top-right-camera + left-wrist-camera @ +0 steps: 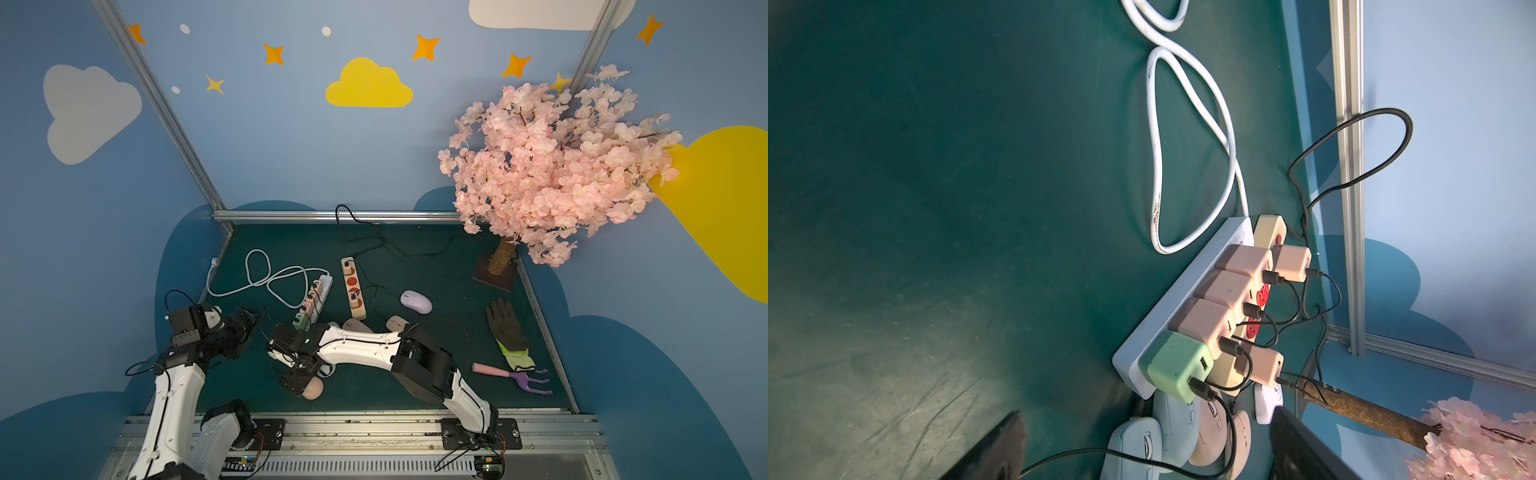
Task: Unplug the wireless mouse
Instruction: Pick up the mouse from the center of the board.
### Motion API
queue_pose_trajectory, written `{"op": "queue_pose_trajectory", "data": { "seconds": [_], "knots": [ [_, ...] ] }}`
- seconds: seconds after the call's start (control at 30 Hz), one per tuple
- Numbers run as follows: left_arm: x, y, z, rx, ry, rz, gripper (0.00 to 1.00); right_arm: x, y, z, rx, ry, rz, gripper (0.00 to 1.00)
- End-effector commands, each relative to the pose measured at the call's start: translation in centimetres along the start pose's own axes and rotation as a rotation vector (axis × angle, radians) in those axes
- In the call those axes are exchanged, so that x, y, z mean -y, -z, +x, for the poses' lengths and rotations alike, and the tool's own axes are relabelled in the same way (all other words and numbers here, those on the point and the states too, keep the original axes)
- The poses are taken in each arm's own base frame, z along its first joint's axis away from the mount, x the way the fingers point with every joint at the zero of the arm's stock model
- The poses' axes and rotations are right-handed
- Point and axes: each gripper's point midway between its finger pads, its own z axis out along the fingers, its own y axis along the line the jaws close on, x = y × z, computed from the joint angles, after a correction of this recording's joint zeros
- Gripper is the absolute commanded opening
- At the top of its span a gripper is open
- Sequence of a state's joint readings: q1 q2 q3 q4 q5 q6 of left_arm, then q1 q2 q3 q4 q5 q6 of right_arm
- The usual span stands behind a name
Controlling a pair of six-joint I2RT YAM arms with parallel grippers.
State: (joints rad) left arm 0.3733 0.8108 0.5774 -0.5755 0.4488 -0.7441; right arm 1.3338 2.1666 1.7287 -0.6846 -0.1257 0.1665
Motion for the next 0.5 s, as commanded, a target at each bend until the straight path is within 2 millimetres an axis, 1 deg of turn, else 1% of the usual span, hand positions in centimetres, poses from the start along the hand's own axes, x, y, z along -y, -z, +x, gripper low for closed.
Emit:
{"op": "queue_pose_trajectory", "data": {
  "seconds": [0.0, 0.07, 0.23, 0.33, 0.47],
  "knots": [
    [0.4, 0.1, 0.0, -0.007, -0.022, 0.018, 0.91, -1.2, -0.8, 1.1, -0.064, 0.044, -0.035, 0.84],
    [0.2, 0.0, 0.0, -0.008, -0.019, 0.014, 0.91, -1.0, -1.1, 1.4, -0.075, 0.053, -0.007, 0.85],
    [0.2, 0.0, 0.0, -0.009, -0.016, 0.013, 0.91, 0.3, -1.6, 1.8, -0.096, 0.049, 0.074, 0.83],
    [0.2, -0.1, -0.1, -0.011, -0.013, 0.017, 0.91, 0.6, -1.9, 2.1, -0.104, 0.054, 0.100, 0.82],
    [0.2, -0.2, -0.1, -0.011, -0.012, 0.018, 0.91, 0.7, -2.2, 1.9, -0.095, 0.057, 0.108, 0.80]
  ]
}}
